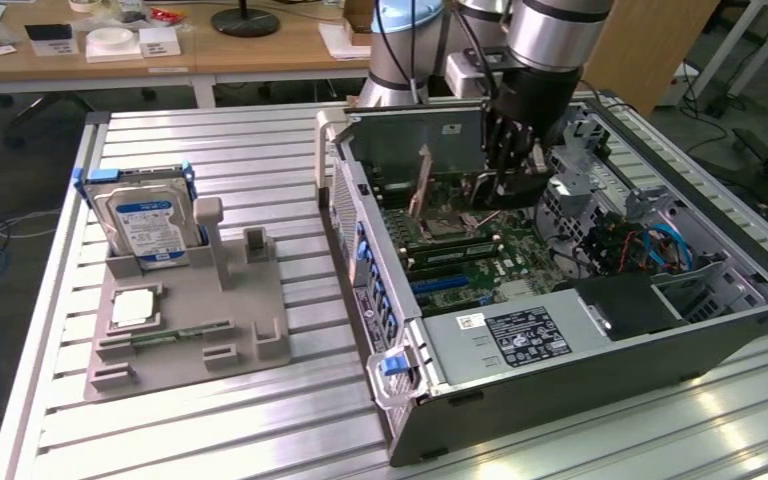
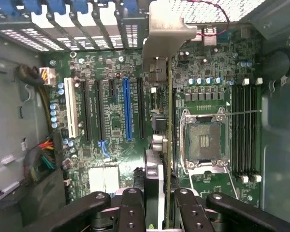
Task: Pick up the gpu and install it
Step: 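Insert the gpu into the slot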
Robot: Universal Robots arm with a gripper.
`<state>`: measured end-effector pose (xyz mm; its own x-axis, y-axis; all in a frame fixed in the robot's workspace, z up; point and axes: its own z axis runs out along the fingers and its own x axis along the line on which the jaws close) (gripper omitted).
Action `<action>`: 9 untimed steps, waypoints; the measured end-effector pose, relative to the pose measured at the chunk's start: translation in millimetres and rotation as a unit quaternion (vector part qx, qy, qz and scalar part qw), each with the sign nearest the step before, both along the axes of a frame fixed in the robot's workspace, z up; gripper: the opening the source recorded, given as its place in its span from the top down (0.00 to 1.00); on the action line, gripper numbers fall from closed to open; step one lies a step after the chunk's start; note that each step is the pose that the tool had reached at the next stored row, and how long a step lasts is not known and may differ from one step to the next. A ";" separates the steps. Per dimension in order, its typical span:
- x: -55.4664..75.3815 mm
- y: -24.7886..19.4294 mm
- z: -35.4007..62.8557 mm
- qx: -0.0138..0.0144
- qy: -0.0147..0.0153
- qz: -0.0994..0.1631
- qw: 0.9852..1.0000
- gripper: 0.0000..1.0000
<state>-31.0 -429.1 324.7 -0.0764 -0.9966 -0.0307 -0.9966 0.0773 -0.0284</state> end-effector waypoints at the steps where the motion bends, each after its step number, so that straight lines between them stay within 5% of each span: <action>1: -1.3 -0.1 -1.7 0.000 0.000 -0.001 1.000 0.72; 6: -7.6 -4.4 -9.2 0.004 0.000 0.006 1.000 0.72; 9: -8.4 -12.4 -12.5 0.004 0.000 0.008 1.000 0.72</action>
